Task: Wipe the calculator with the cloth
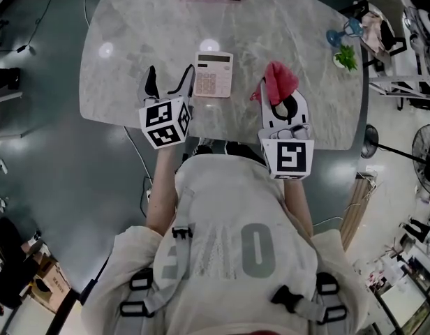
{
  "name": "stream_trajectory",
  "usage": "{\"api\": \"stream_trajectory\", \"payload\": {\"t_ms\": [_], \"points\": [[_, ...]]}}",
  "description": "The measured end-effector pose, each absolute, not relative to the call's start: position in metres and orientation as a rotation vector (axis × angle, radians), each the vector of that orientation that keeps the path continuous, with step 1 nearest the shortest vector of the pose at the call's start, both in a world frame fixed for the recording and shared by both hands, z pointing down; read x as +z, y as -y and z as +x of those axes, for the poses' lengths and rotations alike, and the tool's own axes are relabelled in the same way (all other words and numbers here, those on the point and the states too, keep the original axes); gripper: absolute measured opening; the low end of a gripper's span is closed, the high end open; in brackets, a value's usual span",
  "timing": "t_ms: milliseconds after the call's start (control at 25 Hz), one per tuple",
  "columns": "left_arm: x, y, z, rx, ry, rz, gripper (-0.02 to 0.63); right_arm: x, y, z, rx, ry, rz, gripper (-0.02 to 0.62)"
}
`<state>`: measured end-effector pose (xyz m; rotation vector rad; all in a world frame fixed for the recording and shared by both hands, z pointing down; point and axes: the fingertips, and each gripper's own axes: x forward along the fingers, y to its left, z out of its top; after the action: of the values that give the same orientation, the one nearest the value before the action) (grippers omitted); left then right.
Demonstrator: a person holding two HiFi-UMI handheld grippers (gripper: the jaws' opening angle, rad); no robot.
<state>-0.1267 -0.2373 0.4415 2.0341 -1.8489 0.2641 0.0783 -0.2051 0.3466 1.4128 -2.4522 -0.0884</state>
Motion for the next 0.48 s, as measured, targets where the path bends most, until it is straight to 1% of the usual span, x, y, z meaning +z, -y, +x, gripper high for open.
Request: {"api": "stream_trajectory", "payload": {"t_ms": [200, 480], "points": [[0.485, 0.227, -0.122, 0.377, 1.762, 1.979, 0.407, 0.35, 0.193, 0.076, -0.098, 2.432, 1.405, 0.058], [0.538, 0.217, -0.12, 0.524, 1.679, 1.906, 0.408, 0.352, 0.188, 0.081, -0.109, 2.402, 1.413, 0.058]]}}
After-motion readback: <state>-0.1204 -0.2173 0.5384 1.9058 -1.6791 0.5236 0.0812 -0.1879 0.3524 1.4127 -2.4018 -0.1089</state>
